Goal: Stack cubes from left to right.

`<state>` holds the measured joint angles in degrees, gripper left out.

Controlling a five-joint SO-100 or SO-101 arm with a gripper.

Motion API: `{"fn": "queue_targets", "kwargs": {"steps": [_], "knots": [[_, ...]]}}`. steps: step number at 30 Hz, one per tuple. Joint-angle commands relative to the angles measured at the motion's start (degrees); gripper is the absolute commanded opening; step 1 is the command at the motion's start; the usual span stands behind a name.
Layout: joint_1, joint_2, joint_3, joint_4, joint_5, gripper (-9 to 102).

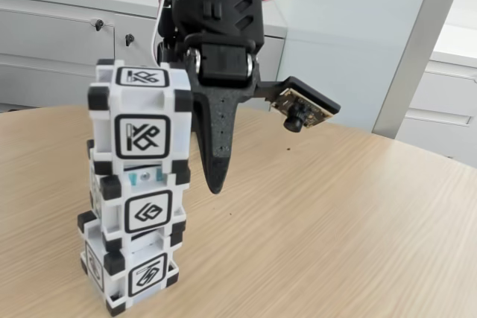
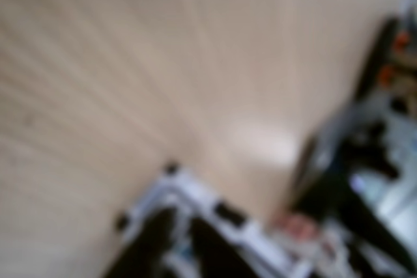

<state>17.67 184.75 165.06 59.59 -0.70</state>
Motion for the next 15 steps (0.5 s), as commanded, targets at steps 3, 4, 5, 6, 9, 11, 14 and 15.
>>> {"fn": "queue_targets", "kwargs": {"steps": [3, 4, 5, 6, 9, 11, 14, 15], "knots": [[0.62, 3.34, -0.44, -0.44, -1.14, 0], [0.62, 3.34, -0.44, -0.44, -1.14, 0], [0.62, 3.34, -0.44, -0.44, -1.14, 0], [0.62, 3.34, -0.44, -0.44, -1.14, 0], [0.62, 3.34, -0.44, -0.44, -1.14, 0], [0.62, 3.34, -0.44, -0.44, -1.14, 0], [0.62, 3.34, -0.44, -0.44, -1.14, 0], [0.62, 3.34, -0.44, -0.44, -1.14, 0]]}}
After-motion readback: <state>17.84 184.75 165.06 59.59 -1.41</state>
